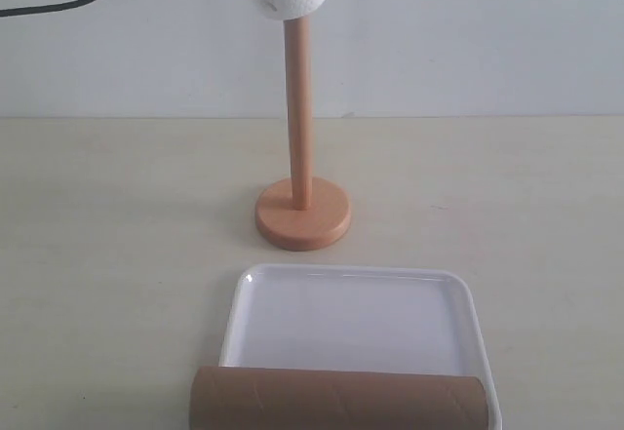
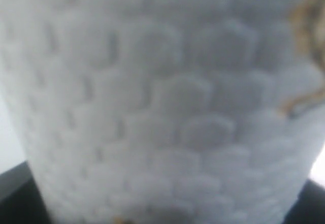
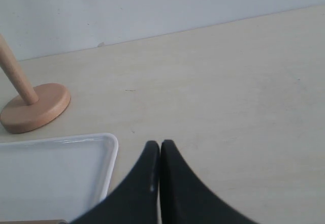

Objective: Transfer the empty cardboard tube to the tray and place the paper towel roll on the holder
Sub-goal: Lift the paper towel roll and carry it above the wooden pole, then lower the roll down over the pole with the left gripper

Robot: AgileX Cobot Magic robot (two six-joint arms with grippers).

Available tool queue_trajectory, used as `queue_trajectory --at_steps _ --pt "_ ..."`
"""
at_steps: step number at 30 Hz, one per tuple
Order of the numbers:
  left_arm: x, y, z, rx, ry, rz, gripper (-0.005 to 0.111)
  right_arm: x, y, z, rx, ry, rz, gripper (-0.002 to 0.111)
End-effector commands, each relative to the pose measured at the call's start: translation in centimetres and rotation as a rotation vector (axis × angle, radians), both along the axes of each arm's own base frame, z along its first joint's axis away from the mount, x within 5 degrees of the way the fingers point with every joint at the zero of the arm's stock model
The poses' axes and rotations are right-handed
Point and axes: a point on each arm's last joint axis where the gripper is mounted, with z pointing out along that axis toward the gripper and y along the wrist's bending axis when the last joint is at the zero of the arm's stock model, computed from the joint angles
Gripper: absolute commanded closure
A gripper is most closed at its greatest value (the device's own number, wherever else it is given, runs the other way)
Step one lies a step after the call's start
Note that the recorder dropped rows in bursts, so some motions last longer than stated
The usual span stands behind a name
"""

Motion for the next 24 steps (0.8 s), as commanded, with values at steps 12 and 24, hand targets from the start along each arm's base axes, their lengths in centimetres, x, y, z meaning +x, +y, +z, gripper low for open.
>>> queue_trajectory --at_steps 12,24 --pt "-0.2 -0.5 -0.6 0.089 0.039 -0.037 0.103 0.0 0.0 0.1 -0.002 -0.017 -0.001 0.108" --pt "2.3 -1.4 -7.5 0.148 0.187 -0.060 0.103 0.0 0.0 0.1 -0.002 -0.017 -0.001 0.108"
